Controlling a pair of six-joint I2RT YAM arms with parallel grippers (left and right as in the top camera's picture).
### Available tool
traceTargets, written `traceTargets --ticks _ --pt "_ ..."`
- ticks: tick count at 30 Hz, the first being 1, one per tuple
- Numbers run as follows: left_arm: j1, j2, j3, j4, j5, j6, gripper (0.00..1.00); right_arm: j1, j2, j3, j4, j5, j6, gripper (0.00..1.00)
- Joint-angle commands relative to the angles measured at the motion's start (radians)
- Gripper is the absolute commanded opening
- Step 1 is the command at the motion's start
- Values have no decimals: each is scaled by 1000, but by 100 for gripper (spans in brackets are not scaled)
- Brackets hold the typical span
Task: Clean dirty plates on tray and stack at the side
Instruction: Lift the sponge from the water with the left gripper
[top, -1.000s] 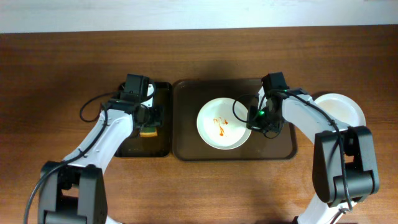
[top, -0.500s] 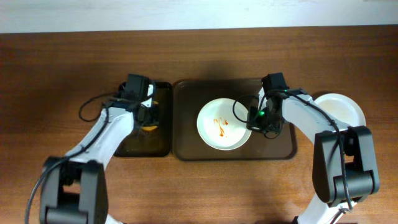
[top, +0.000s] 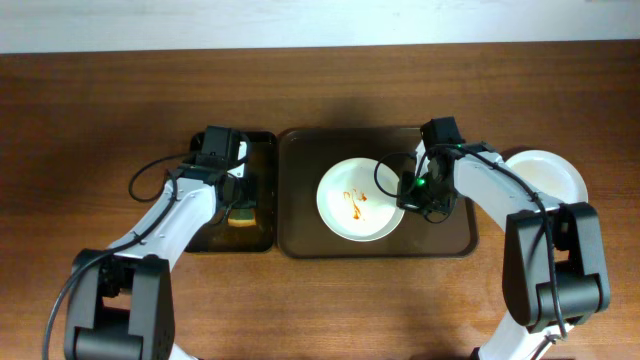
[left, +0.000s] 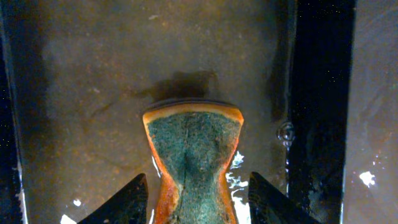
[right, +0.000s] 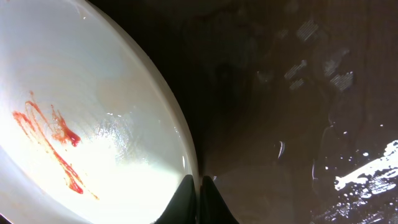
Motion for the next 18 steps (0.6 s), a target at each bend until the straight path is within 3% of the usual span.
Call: traceTargets --ticks 1,4,5,6,18 --pt "2 50 -11 2 5 5 47 10 14 -11 0 12 2 4" --pt "2 93 -11 2 39 5 38 10 14 -11 0 12 2 4" --pt "2 100 -11 1 39 5 4 10 14 -11 0 12 2 4" --pt "2 100 -11 0 39 5 0 10 14 -11 0 12 2 4" --pt "2 -103 31 -2 39 5 0 10 14 -11 0 12 1 4"
